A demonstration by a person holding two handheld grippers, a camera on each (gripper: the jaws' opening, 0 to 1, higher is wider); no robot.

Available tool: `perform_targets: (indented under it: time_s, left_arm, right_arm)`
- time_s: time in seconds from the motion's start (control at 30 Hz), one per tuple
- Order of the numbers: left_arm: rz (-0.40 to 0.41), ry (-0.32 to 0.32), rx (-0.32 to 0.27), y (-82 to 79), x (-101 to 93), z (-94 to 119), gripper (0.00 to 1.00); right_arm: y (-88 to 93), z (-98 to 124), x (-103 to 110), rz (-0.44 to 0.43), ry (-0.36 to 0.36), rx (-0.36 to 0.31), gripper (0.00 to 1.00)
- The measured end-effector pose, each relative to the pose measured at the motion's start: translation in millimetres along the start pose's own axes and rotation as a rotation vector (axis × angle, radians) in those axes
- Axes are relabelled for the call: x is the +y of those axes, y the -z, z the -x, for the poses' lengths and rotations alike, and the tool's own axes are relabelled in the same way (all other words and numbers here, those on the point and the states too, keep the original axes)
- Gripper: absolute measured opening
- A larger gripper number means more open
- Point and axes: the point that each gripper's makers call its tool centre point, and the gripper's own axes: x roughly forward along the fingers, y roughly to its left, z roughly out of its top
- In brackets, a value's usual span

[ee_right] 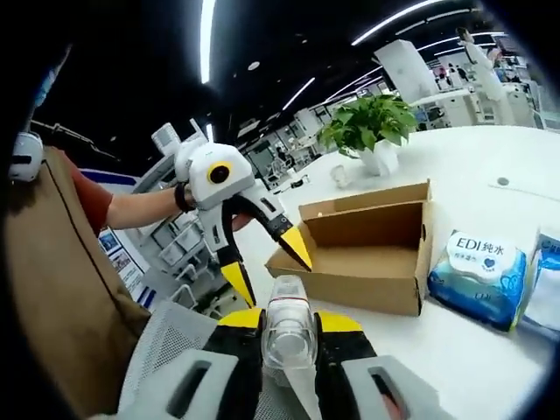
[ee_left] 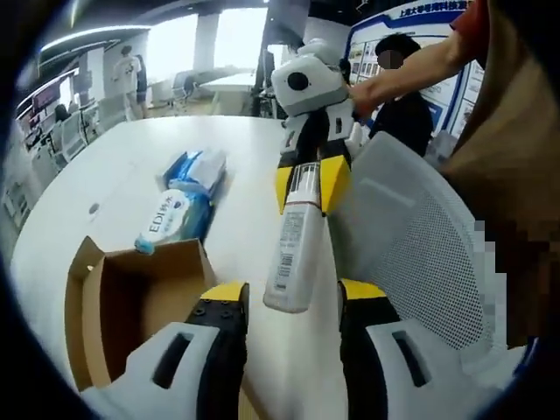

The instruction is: Operate the shoe box by opening the lid, removing the specified soft item, and placing it in the target area until the item is outside and the box remains undamaged.

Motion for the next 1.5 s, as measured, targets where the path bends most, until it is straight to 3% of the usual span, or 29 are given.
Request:
perform_targets:
  time_s: [0.23,0.33,0.5,0.77,1.5]
  left_arm:
    - [0.068,-0.094,-0.039,9.0,11.9,11,0.54]
    - [0.136,-0.153,-0.085,14.8,19.4,16,0.59]
    - [0.223,-0.247,-0.112,35.1,33.4,26,0.64]
    - [0.323,-0.358,-0.152,51.8,46.0,39,0.67]
    - [0.391,-0.393,-0.174,64.4,42.2,43,0.66]
  right_arm:
    - [1.6,6,-5,-0.017,0.021,-0.009,0.17]
    - [1.3,9,-8,-0.024,0.030,-0.019,0.17]
    - [1.9,15,-15,-0.035,0.052,-0.033,0.17]
    - [-9.6,32,-30,-0.043,0.092,-0.051,0.17]
    - [-60.4,69,-64,-0.014,0.167,-0.074,0.17]
